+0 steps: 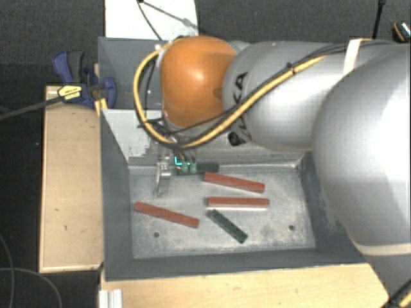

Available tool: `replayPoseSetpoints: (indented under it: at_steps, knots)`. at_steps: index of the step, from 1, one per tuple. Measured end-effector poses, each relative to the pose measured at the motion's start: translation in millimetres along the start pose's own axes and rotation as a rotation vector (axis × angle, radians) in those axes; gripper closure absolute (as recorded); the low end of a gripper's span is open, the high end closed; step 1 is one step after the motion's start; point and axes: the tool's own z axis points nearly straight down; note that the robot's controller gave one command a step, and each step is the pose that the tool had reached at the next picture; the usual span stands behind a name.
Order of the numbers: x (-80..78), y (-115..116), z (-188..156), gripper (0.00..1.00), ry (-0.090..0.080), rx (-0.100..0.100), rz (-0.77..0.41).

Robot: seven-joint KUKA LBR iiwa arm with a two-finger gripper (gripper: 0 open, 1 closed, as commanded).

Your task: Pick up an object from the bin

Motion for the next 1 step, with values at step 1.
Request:
replayPoseSetpoints:
  at_steps: [1]
  knots:
    - [69.9,0.8,112.6,0.0,0.004,0.002,0.049]
